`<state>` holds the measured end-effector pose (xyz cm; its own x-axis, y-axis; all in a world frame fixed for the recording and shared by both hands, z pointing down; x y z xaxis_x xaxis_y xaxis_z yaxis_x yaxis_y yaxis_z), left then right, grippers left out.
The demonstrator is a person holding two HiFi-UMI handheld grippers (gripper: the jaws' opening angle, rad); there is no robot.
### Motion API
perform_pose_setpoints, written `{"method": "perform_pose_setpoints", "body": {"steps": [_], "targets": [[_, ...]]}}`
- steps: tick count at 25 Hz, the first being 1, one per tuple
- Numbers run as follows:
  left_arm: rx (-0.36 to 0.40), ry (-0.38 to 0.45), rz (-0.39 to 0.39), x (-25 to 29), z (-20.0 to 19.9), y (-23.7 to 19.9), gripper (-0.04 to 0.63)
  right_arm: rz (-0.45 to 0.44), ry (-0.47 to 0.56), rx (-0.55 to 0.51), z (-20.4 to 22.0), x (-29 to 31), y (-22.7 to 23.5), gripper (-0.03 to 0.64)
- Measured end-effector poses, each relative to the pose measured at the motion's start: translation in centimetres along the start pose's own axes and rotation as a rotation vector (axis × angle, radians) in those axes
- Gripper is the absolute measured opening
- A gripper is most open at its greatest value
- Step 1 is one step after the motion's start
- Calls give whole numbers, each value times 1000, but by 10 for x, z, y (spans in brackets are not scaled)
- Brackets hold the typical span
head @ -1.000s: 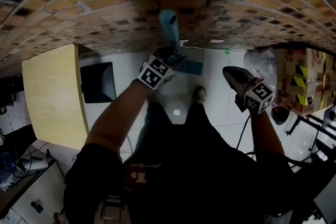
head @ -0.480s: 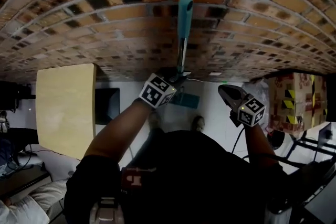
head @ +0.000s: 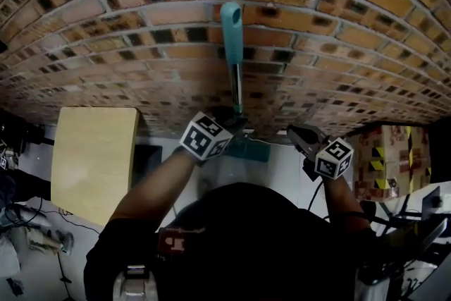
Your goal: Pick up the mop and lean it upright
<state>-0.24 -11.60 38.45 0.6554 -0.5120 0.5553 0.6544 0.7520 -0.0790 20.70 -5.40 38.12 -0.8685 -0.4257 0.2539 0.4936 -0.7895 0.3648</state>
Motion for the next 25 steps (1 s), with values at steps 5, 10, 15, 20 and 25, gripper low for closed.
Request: {"method": "perform_pose_setpoints", "body": {"steps": [5, 10, 15, 20, 25], "targets": [[18, 51, 15, -28, -40, 6, 129, 0, 23, -56, -46, -10, -14, 14], [44, 115, 37, -50, -81, 10, 129, -6, 66, -130, -85, -22, -27, 14], [76, 172, 52, -71, -119, 16, 127, -7, 85, -174, -103, -31, -38, 14], [118, 221, 63, -88, -151, 23, 128, -2, 102, -199, -114, -42, -42, 14], [130, 246, 71, -101, -171, 28, 129, 1, 116, -206, -117, -50, -46, 14]]}}
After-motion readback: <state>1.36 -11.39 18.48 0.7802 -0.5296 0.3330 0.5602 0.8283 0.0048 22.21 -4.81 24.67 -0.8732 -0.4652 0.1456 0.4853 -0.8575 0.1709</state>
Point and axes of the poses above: the fingertips, and each gripper's own axes: x forward along the fingers, y to its right, z out of its underside, the point moved 6 cm from there along -x, backward along the fingers, and after that the axes turned 12 degrees about -z, right-handed, at the moved point
